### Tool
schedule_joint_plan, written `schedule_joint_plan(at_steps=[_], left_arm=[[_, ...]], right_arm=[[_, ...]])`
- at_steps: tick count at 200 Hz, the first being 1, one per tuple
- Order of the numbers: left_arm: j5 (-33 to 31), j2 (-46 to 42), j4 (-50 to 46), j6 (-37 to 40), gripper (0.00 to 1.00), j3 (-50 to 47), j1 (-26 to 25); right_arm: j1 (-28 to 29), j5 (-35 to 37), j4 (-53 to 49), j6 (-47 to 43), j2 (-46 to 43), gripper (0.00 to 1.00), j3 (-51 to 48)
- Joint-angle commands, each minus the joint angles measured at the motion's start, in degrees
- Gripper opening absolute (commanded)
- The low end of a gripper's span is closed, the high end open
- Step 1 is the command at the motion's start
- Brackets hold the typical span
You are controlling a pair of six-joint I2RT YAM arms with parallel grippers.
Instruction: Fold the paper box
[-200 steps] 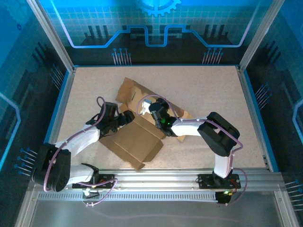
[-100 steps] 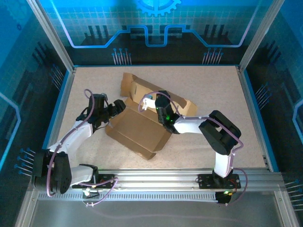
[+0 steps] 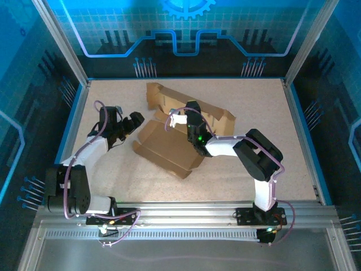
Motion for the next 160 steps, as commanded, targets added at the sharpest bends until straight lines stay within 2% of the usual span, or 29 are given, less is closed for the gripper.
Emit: schedule_joint_plan(at_steps=[1,26,41,73,106,117,160], left_arm=[[3.96,2.06,2.68,1.70,0.93,2.88,0.71],[8.67,4.18,4.22,0.49,0.93,3.70,0.45],[9.13,4.63,4.50,0.26,0.90,3.40,-0.95],[8.45,6.15,4.56,-0.56,0.78,2.09,-7.11],[7.52,13.92,10.56,-6.08,0.62,-0.06,-13.26],[7.55,16.92,13.12,-8.76,0.54,-0.43,-14.40],[6.44,23.64,15.47,-11.18,0.37,-0.23,-15.65]], right_arm=[[-1.13,-0.98,7.01,-5.33,1.63,0.00,2.24],[-2.29,-1.55,7.72,-5.71,2.90,0.00,3.62],[-2.68,-2.12,8.19,-5.78,3.98,0.00,4.52],[-2.42,-1.54,7.80,-3.79,5.17,0.00,5.75],[-1.90,-1.42,6.18,-1.26,4.64,0.00,4.84],[-1.64,-1.44,5.95,-0.70,4.47,0.00,4.41],[0.66,-2.74,3.49,1.60,2.18,0.00,0.27]])
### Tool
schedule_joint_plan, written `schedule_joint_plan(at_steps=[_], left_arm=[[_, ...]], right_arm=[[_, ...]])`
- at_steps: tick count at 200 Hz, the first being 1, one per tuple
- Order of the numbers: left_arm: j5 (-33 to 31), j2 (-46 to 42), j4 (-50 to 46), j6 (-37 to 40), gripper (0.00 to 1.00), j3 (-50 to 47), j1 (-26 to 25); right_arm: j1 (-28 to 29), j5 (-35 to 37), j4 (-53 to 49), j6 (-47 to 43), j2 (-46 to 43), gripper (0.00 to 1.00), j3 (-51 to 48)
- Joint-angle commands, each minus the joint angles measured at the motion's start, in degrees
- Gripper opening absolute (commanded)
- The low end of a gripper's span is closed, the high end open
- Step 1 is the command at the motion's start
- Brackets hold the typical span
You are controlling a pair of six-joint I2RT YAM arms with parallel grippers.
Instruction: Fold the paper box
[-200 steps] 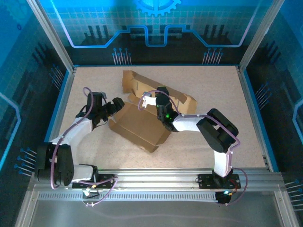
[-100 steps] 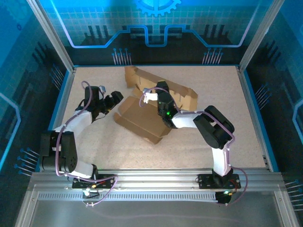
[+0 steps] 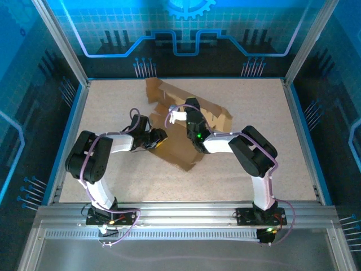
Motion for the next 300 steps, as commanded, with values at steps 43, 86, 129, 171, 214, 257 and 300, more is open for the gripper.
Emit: schedule_joint_plan(at_steps=[43,86,129,171,214,257,300], left_arm=[[-2.26,3.01,-1.05,-0.19,0.32,-0.01,-0.38],[-2.01,1.81,-1.62,0.43,0.38,-0.05,-0.36],[-3.31,-5.45,-6.22,2.44,0.47,0.78,-0.38],[-2.21,-12.57,-5.92,2.98,0.56,0.92,-0.31],[-6.91,-19.32,-10.82,8.37,0.69,4.36,4.26],[-5.90,-11.75,-12.28,13.92,0.78,14.60,14.68],[-5.83,2.97,-15.56,20.76,0.74,31.06,18.05]], right_arm=[[4.12,-0.98,-4.18,5.42,-5.40,0.00,-7.27],[3.26,-0.41,-16.96,13.91,-9.09,0.00,-6.43],[1.46,-0.17,-16.60,13.74,-7.48,0.00,-6.09],[0.81,0.86,-14.23,12.76,-6.46,0.00,-6.40],[0.79,1.05,-14.11,12.84,-6.89,0.00,-7.00],[1.19,1.06,-14.49,13.21,-7.25,0.00,-7.12],[1.93,1.32,-15.34,13.82,-7.87,0.00,-7.30]])
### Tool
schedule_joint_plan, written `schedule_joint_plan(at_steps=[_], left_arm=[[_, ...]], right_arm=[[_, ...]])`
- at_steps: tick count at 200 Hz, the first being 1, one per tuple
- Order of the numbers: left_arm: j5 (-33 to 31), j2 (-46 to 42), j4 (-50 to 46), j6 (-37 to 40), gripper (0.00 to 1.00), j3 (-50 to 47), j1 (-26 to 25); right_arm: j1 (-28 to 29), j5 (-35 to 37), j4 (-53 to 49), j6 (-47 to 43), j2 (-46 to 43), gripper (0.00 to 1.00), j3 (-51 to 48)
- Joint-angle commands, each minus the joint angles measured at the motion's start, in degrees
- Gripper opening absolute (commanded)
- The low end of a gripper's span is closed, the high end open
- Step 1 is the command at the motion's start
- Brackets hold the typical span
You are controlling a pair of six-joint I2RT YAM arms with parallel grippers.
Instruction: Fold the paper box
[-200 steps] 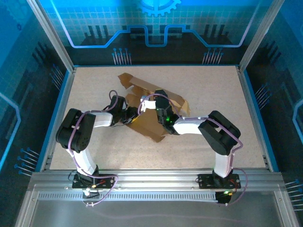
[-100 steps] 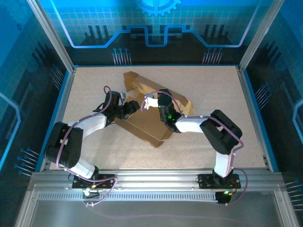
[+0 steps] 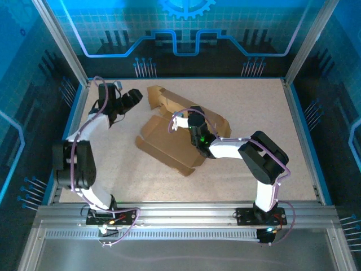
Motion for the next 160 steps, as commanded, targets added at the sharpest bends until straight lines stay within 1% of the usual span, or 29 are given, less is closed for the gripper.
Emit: schedule_joint_plan(at_steps=[1,27,51,64,83,95,134,160], left_arm=[[0.51,7.15,-4.46,6.66,0.74,8.75,0.75],[2.12,16.60,-9.58,11.21,0.71,20.71,0.87],[5.41,23.62,-14.66,14.48,0.70,29.91,0.87],[6.75,25.18,-15.75,15.61,0.70,31.98,0.84],[7.91,26.01,-13.40,15.94,0.70,32.17,0.84],[8.38,27.89,-14.59,15.97,0.70,34.65,0.87],[10.53,37.19,-23.89,16.35,0.71,47.77,0.43],[9.50,43.67,-32.43,16.88,0.72,58.31,0.13]], right_arm=[[0.76,0.71,-2.64,0.18,0.09,0.00,-0.83],[1.10,0.70,-3.26,0.71,-0.39,0.00,-0.98],[1.18,0.67,-3.66,0.92,-0.46,0.00,-0.90],[1.07,0.63,-3.87,0.93,-0.47,0.00,-0.81],[1.09,0.57,-4.45,1.26,-0.56,0.00,-0.74],[1.15,0.47,-4.58,1.30,-0.64,0.00,-0.51],[1.29,0.14,-4.93,1.19,-0.94,0.00,-0.25],[1.29,0.22,-5.28,1.20,-1.08,0.00,-0.10]])
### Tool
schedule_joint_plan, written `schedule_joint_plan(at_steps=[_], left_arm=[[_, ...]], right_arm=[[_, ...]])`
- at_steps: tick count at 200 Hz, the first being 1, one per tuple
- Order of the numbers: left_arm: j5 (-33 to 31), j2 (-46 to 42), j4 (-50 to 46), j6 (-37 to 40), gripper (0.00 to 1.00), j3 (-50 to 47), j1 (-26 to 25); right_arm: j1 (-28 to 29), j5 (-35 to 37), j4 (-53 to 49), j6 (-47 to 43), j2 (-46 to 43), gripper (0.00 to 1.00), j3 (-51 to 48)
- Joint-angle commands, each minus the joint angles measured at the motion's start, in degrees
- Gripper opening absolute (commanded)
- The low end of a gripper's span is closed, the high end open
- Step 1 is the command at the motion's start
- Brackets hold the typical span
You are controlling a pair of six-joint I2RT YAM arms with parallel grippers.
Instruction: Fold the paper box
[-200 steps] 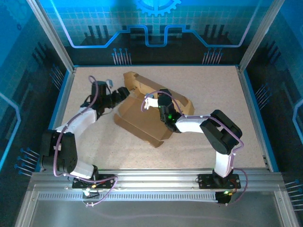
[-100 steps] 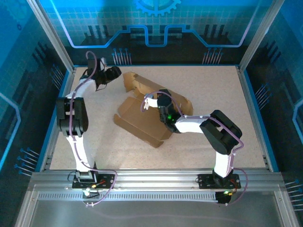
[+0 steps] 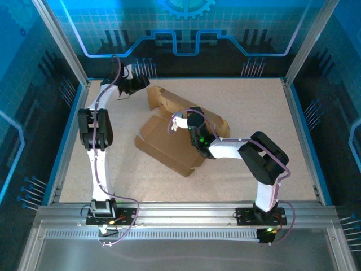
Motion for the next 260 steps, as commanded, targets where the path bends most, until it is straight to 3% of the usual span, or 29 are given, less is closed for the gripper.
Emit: schedule_joint_plan(at_steps=[1,27,84,109,166,209,260], left_arm=[[1.17,5.25,-11.09,1.60,0.72,8.61,-0.39],[2.21,6.78,-10.75,1.06,0.72,10.28,-0.20],[13.09,11.75,-18.88,6.90,0.74,16.58,-2.05],[16.46,7.60,-16.08,7.71,0.74,10.03,-2.34],[17.12,-5.30,-3.48,8.26,0.74,-10.36,-2.59],[17.60,-9.02,0.79,7.59,0.76,-17.21,-3.24],[12.35,-13.10,7.15,1.25,0.81,-23.07,-1.95]], right_arm=[[0.85,0.07,-4.19,-0.07,-0.85,0.00,-0.12],[0.94,0.13,-4.41,-0.08,-1.18,0.00,-0.10],[0.94,-0.37,-5.90,0.98,-1.53,0.00,0.52],[0.73,-0.31,-5.94,1.03,-1.50,0.00,0.45],[0.35,-0.20,-5.57,1.73,-2.09,0.00,-0.57],[0.33,0.00,-5.33,1.52,-1.69,0.00,-0.51],[0.04,1.25,-4.82,1.19,-1.16,0.00,0.37]])
